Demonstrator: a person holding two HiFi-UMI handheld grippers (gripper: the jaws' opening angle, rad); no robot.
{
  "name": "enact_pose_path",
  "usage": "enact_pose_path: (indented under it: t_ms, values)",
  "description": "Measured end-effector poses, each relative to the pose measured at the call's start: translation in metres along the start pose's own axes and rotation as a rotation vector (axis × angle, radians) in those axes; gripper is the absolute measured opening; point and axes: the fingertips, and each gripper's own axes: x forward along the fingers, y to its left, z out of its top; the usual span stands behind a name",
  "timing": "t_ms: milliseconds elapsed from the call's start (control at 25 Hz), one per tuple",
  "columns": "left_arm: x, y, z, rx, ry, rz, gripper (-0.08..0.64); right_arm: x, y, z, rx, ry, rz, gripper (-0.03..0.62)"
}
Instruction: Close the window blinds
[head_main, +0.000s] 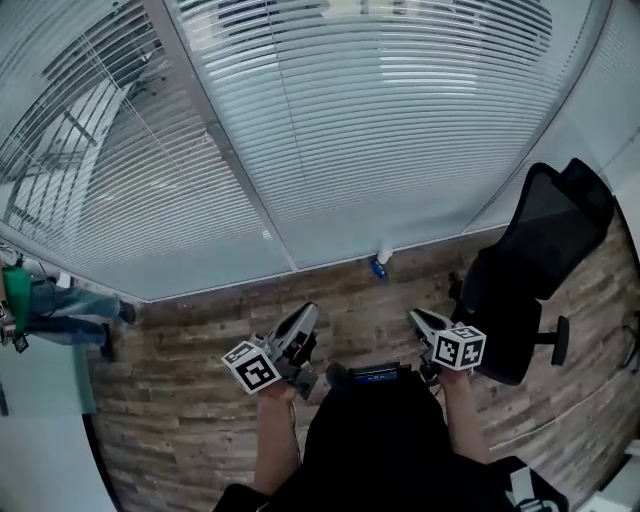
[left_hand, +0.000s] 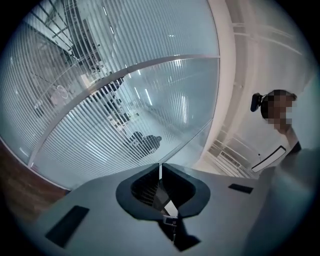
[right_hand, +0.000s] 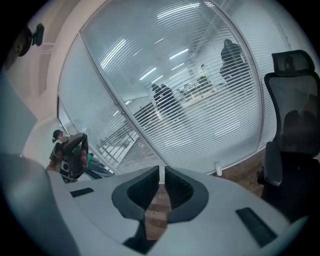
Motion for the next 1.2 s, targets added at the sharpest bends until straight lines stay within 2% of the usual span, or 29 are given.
enact_pose_path:
  t_ms: [160, 320, 400, 520, 720, 920, 1000, 1200]
  values:
    - [0.013, 0.014, 0.007, -0.001, 0.002, 0.03, 0.028, 0.008, -0.022, 0.008, 0.042, 0.002, -0.019, 0.041]
    - [0.03, 0.025, 0.013, 0.024, -0.003, 0.079, 0.028, 0.033, -0.037, 0.019, 0.064, 0.016, 0.027, 0.041]
    - [0.047, 0.035, 0.021, 0.033, -0.019, 0.108, 0.028, 0.051, -0.048, 0.038, 0.08, 0.017, 0.061, 0.041]
    - [0.079, 0.045, 0.038, 0.059, -0.033, 0.146, 0.028, 0.068, -0.062, 0.086, 0.067, -0.023, 0.109, 0.041]
    - [0.112, 0.076, 0.062, 0.075, -0.093, 0.285, 0.032, 0.084, -0.101, 0.137, 0.052, -0.032, 0.137, 0.041]
    - [0.111, 0.103, 0.1, 0.135, -0.175, 0.434, 0.105, 0.099, -0.136, 0.14, 0.061, 0.033, 0.14, 0.041]
    - [0.107, 0.109, 0.12, 0.174, -0.202, 0.495, 0.138, 0.103, -0.145, 0.142, 0.066, 0.04, 0.131, 0.041]
    - [0.089, 0.133, 0.189, 0.348, -0.281, 0.667, 0.146, 0.112, -0.144, 0.154, 0.088, 0.012, 0.118, 0.041]
